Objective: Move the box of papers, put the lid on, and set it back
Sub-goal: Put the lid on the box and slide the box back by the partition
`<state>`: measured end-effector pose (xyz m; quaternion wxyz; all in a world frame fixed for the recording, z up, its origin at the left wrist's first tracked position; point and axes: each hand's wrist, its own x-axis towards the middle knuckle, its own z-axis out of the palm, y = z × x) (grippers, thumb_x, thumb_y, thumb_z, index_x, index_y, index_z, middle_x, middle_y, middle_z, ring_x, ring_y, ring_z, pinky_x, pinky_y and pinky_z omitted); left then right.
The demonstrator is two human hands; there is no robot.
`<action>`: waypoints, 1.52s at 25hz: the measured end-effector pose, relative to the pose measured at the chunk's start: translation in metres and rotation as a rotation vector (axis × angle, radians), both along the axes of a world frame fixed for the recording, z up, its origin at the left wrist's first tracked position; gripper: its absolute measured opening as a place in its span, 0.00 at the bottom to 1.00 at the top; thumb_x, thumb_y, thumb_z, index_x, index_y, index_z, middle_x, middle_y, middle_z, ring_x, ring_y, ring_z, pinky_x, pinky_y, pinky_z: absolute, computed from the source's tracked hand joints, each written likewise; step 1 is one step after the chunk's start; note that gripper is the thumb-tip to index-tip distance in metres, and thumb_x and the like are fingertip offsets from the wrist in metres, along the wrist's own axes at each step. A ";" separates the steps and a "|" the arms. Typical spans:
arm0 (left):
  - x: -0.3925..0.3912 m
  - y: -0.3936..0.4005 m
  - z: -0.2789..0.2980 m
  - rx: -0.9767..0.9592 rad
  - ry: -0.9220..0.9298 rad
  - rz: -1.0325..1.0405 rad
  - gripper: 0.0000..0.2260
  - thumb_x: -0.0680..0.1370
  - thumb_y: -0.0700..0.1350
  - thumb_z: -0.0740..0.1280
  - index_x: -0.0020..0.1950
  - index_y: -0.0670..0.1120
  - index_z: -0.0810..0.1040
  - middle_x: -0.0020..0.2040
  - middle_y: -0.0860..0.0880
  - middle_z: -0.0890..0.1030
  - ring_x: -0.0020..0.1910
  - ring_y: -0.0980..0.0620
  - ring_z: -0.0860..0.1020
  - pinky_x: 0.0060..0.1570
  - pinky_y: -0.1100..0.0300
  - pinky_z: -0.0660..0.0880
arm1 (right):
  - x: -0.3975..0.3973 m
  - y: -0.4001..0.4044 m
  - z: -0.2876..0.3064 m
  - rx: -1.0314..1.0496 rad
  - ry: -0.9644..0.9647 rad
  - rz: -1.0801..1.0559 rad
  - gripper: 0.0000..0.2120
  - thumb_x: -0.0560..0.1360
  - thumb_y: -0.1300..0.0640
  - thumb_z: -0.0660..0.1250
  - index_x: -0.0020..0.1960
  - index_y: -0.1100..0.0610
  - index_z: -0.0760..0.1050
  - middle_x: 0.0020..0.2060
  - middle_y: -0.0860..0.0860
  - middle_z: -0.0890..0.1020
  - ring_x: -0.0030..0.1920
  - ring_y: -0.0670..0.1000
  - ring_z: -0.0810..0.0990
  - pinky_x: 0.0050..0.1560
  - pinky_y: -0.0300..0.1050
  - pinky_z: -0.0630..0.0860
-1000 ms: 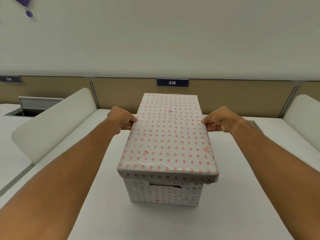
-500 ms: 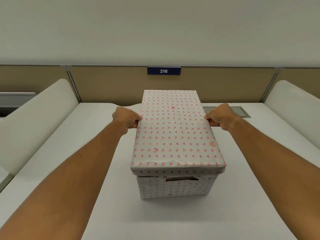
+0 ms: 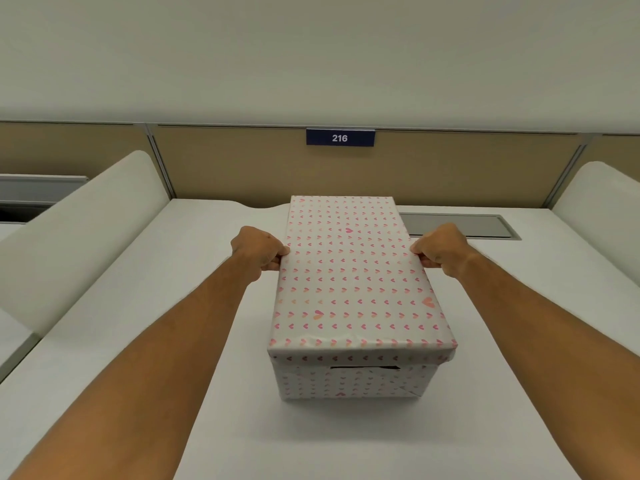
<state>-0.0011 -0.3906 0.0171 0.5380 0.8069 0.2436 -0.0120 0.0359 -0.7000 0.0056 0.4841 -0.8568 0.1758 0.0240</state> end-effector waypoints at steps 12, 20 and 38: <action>0.005 -0.001 -0.004 0.021 0.057 0.024 0.13 0.70 0.41 0.77 0.51 0.37 0.80 0.49 0.42 0.84 0.36 0.47 0.85 0.37 0.55 0.82 | 0.003 0.000 -0.010 -0.001 0.036 0.050 0.13 0.73 0.61 0.74 0.54 0.67 0.77 0.51 0.60 0.84 0.45 0.60 0.85 0.47 0.53 0.84; 0.010 0.004 -0.017 -0.018 0.131 0.045 0.10 0.70 0.41 0.77 0.45 0.39 0.78 0.49 0.41 0.85 0.39 0.45 0.85 0.43 0.51 0.84 | 0.008 0.003 -0.018 -0.002 0.091 0.054 0.14 0.73 0.60 0.74 0.54 0.66 0.77 0.51 0.60 0.85 0.43 0.59 0.86 0.49 0.54 0.84; 0.009 0.011 -0.002 0.326 0.178 -0.430 0.28 0.69 0.39 0.78 0.67 0.38 0.75 0.60 0.43 0.79 0.45 0.47 0.80 0.41 0.58 0.80 | -0.001 -0.002 0.007 -0.178 0.229 0.460 0.20 0.67 0.59 0.79 0.54 0.60 0.75 0.49 0.54 0.84 0.44 0.57 0.86 0.35 0.48 0.83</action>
